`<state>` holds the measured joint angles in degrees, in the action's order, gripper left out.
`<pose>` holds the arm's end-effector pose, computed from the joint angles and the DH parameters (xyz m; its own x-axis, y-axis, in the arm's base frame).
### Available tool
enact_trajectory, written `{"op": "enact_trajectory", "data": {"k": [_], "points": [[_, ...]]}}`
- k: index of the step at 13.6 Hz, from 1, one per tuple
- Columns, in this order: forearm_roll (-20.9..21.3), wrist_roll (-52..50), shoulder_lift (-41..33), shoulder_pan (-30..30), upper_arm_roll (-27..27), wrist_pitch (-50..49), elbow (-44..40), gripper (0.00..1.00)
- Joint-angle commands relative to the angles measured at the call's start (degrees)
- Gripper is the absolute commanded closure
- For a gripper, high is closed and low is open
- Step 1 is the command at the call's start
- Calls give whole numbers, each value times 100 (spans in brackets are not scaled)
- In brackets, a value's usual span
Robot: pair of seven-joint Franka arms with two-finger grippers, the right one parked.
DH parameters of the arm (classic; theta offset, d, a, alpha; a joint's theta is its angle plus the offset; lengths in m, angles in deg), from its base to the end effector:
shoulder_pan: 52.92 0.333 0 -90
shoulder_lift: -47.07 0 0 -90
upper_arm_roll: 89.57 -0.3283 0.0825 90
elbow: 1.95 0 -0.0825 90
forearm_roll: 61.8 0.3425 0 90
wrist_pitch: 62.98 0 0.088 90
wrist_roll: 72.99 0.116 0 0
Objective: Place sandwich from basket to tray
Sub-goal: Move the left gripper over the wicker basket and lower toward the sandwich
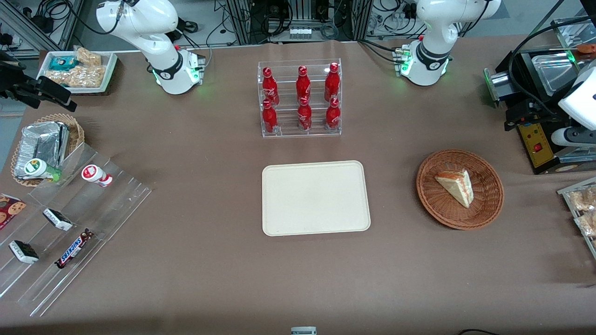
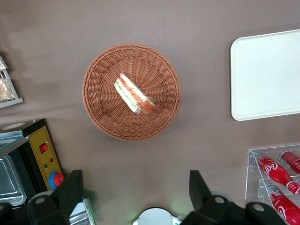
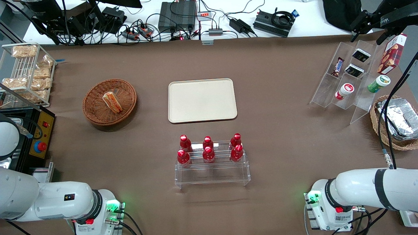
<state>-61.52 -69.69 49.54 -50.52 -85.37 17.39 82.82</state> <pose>0.5080 -0.0144 0.6307 0.9889 -0.0882 -0.1194 -0.0882 -0.9961 0.0052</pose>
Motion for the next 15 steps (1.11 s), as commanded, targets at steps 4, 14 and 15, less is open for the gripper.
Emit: {"op": "enact_trajectory", "data": {"k": [4, 14, 15], "points": [[-19, 12, 69, 15, 10, -49, -146, 0], [24, -14, 149, -12, 19, 66, 38, 0], [-1, -40, 148, -12, 10, 83, 117, 0]]}}
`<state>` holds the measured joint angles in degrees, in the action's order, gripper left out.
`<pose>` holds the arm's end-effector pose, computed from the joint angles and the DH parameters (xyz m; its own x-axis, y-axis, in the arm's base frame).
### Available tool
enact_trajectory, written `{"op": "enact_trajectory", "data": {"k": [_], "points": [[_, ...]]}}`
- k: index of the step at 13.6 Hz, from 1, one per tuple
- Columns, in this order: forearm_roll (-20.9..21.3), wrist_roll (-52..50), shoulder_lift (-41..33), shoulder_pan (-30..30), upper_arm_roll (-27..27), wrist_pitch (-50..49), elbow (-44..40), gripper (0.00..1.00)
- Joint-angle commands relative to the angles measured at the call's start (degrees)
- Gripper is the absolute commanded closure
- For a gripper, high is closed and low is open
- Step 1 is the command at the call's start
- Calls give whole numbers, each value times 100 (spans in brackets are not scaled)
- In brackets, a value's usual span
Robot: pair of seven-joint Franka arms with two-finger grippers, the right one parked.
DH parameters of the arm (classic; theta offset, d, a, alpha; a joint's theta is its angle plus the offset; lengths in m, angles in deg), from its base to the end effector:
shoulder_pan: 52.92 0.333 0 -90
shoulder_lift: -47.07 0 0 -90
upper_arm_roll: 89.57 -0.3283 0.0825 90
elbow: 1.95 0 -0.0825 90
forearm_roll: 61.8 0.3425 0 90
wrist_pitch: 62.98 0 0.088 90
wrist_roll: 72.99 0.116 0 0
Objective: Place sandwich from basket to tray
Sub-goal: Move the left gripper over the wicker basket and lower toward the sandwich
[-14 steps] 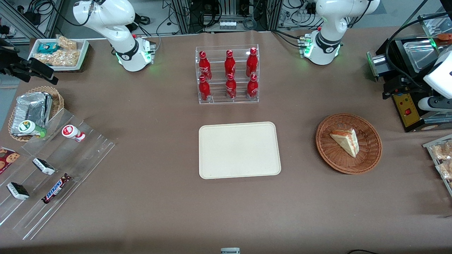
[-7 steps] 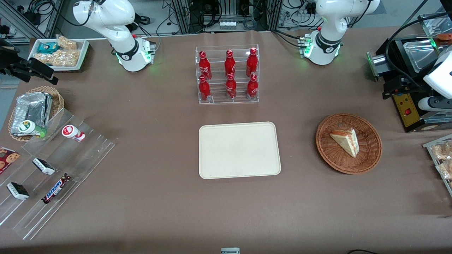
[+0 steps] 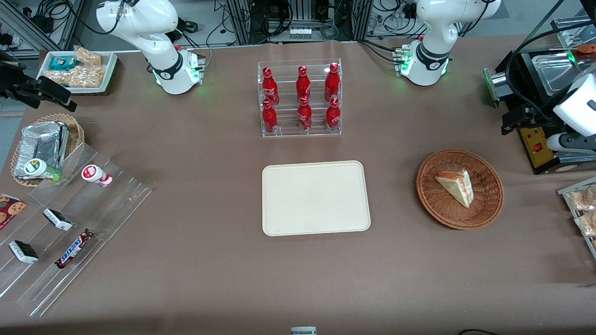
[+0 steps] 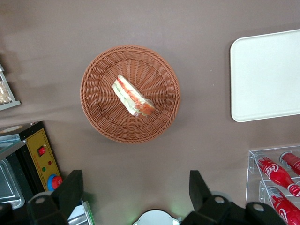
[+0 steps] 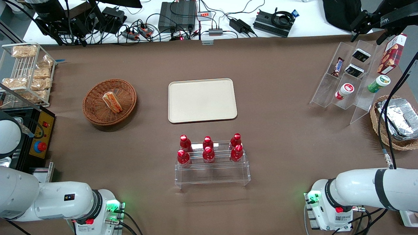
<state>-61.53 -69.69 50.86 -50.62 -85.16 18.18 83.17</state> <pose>0.5161 -0.0169 0.6174 0.9865 -0.0937 -0.1344 -0.0935 -0.9956 0.0081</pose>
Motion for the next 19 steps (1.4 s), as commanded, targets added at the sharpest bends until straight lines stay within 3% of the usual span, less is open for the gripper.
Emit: {"op": "enact_trajectory", "data": {"k": [1, 12, 15, 19], "points": [[-18, -49, 52, 16, -11, 75, 188, 0], [52, -382, 703, 209, -28, 3034, 2454, 0], [52, -1346, 641, 210, -37, 3730, 3141, 0], [-18, -3822, 527, 210, -37, 4370, 3738, 0]]}}
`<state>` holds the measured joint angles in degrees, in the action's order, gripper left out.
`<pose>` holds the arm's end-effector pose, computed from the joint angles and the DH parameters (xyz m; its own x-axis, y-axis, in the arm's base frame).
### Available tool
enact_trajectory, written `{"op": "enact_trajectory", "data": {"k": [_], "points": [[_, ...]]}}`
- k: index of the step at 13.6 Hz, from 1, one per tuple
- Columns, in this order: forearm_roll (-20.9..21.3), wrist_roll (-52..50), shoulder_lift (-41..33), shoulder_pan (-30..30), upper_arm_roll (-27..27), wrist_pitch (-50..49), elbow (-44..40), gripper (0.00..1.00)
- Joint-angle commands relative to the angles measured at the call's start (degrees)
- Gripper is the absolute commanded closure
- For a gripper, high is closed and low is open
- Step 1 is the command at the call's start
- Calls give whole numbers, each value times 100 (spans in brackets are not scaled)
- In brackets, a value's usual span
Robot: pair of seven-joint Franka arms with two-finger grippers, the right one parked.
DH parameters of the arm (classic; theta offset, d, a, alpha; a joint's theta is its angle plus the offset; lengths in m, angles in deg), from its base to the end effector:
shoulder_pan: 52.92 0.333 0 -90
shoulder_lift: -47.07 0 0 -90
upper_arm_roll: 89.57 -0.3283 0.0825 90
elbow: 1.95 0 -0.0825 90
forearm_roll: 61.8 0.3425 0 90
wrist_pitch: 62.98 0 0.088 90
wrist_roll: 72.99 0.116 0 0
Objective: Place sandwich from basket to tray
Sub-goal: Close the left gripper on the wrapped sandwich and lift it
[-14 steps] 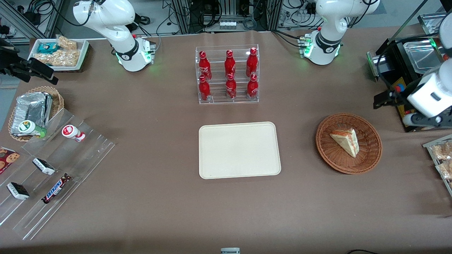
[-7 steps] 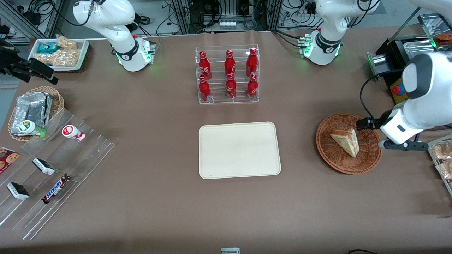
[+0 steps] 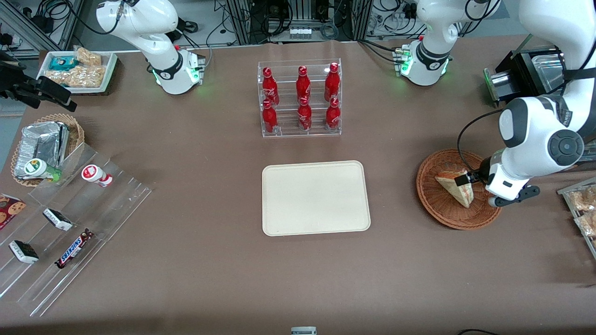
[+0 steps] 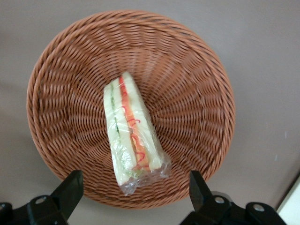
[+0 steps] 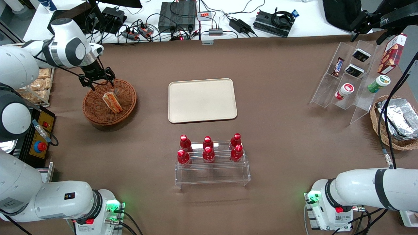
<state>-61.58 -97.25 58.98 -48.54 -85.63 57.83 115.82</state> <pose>0.5338 0.0054 0.3541 0.8981 0.4153 -0.1447 0.4121 -0.9096 -0.0529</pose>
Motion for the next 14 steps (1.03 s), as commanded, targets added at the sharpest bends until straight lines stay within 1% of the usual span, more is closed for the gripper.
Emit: {"op": "enact_trajectory", "data": {"k": [1, 4, 5, 7, 8, 10, 11, 12, 14], "points": [[-22, -1691, -320, 2, 19, 678, 675, 0], [-13, -2924, -250, 2, 10, 1407, 1019, 0], [-13, -3040, -180, 2, 10, 1505, 1054, 0], [-22, -3068, -57, 212, 19, 1506, 1142, 0], [-31, -3103, -13, 213, 19, 1506, 1160, 7], [4, -3550, 58, 169, 28, 1489, 1142, 83], [13, -3543, 58, 169, 36, 1471, 1116, 93], [13, -3543, 66, 160, 45, 1454, 1081, 96], [13, -3534, 67, 151, 63, 1244, 828, 97]]}}
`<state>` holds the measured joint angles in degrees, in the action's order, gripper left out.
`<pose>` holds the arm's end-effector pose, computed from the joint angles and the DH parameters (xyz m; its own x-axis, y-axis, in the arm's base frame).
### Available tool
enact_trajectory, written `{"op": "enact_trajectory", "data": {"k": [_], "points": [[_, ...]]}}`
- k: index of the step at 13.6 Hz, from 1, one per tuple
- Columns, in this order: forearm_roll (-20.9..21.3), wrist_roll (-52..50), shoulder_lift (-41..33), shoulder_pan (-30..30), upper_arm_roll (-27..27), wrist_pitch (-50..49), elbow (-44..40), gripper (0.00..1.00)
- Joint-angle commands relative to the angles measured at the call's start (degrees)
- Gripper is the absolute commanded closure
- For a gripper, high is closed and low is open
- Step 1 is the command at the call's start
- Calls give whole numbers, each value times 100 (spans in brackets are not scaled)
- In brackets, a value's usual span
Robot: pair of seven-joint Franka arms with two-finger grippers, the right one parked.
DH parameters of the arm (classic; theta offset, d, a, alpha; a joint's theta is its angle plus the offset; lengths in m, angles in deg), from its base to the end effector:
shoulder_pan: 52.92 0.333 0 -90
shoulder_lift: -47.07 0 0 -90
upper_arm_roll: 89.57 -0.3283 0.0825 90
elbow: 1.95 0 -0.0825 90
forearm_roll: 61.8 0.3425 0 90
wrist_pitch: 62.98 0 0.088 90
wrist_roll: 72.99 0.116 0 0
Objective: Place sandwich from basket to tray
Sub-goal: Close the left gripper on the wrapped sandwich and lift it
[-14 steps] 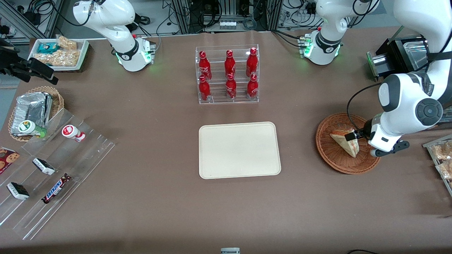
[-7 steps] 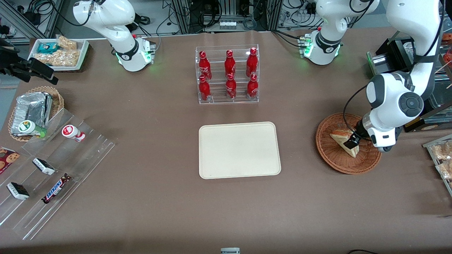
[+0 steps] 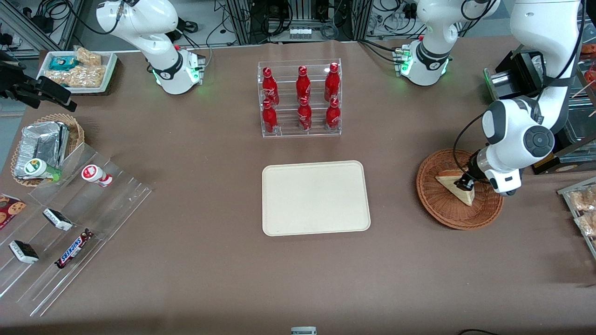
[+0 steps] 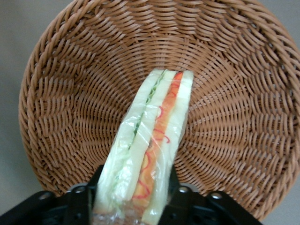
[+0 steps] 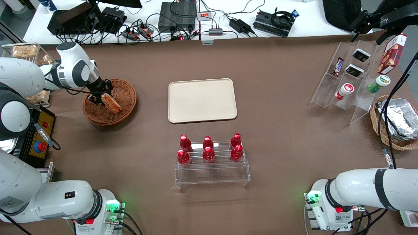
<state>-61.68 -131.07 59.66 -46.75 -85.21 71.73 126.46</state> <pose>0.5063 0.0164 0.2965 0.4984 0.8641 -0.0705 0.8602 -0.5030 -0.0844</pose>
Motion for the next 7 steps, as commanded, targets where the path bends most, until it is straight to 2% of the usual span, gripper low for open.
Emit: {"op": "enact_trajectory", "data": {"k": [1, 3, 7], "points": [[14, -143, -2, -28, 30, -391, -507, 97], [-12, -91, 76, -229, 47, -1093, -1271, 97], [-12, 138, 997, -1413, 56, -1781, -2721, 97]]}}
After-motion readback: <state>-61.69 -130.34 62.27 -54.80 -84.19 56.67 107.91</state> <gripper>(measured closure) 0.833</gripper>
